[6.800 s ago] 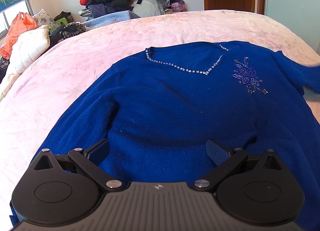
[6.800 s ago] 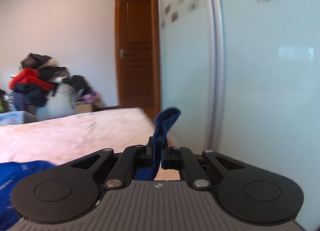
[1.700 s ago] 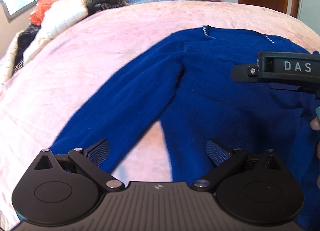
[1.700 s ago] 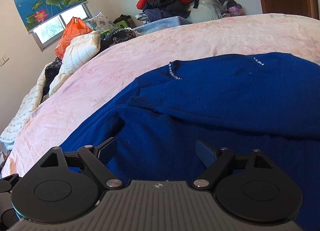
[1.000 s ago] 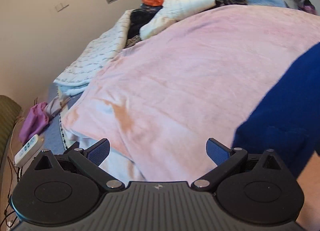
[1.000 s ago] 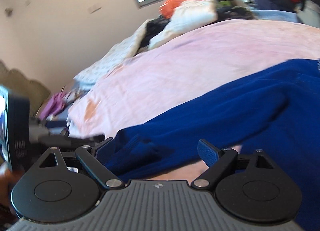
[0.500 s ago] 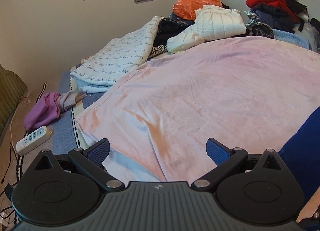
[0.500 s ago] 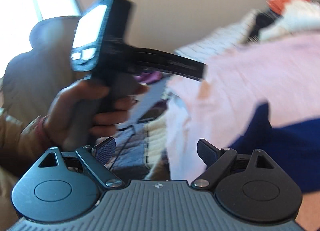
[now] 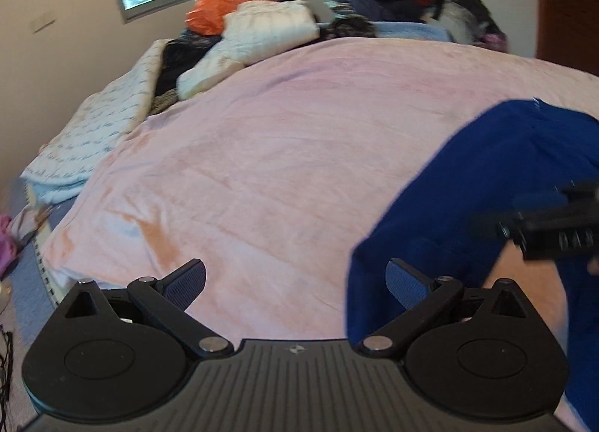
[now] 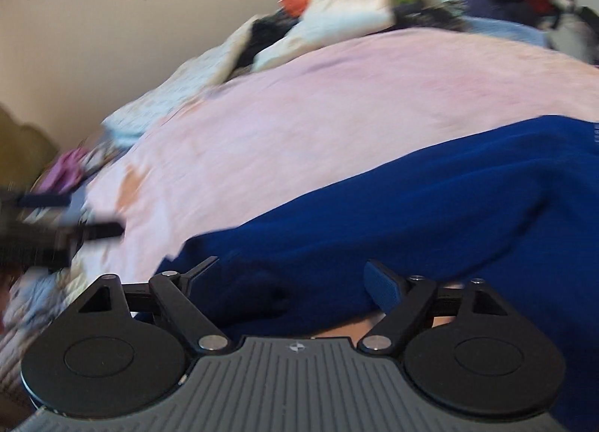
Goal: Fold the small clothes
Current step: 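Move the left tool around the sweater to the other sleeve, then grasp the cuff of the other sleeve with the left tool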
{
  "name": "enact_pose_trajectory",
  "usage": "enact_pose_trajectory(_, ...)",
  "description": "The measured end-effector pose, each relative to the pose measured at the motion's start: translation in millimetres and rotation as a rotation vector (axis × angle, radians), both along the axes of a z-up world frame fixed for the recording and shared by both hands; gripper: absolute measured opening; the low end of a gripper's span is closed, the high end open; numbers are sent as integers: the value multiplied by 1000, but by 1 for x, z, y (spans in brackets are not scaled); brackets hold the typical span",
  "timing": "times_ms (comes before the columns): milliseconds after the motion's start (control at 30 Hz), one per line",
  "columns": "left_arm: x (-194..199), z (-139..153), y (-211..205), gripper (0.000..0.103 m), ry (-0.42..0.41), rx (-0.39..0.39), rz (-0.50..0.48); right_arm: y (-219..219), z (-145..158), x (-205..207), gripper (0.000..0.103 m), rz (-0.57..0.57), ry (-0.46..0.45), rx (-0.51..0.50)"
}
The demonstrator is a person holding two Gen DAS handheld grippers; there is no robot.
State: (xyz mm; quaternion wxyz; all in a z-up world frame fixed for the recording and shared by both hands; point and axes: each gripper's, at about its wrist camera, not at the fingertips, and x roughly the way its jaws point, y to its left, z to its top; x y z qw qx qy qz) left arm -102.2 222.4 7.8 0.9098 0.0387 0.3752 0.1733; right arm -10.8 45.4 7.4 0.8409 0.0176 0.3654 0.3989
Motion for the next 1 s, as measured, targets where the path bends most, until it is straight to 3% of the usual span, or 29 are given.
enact_pose_trajectory(133,1,-20,-39,103,12,69,-182,-22,-8,3,90,-60,34,57)
enact_pose_trajectory(233,2,-30,-43,101,16,97,-223,-26,-13,2,91,-75,54,62)
enact_pose_trajectory(333,6,-30,-37,76,31,63,-258,-31,-13,-2,91,-87,57,60)
enact_pose_trajectory(467,10,-31,-35,72,32,32,-319,-36,-15,-3,92,-105,68,61)
enact_pose_trajectory(533,16,-35,-34,71,54,29,-324,-39,-15,-3,92,-111,77,66)
enact_pose_trajectory(633,23,-41,-31,56,96,-13,-340,-41,-16,-3,92,-120,82,64)
enact_pose_trajectory(733,28,-46,-26,49,128,-67,-343,-43,-16,-4,92,-126,84,62)
enact_pose_trajectory(800,29,-47,-21,39,131,-105,-327,-43,-16,-4,92,-127,86,64)
enact_pose_trajectory(900,25,-42,-15,13,113,-163,-292,-44,-15,-5,92,-126,80,61)
enact_pose_trajectory(1000,19,-39,-11,8,81,-184,-247,-46,-14,-6,92,-131,77,62)
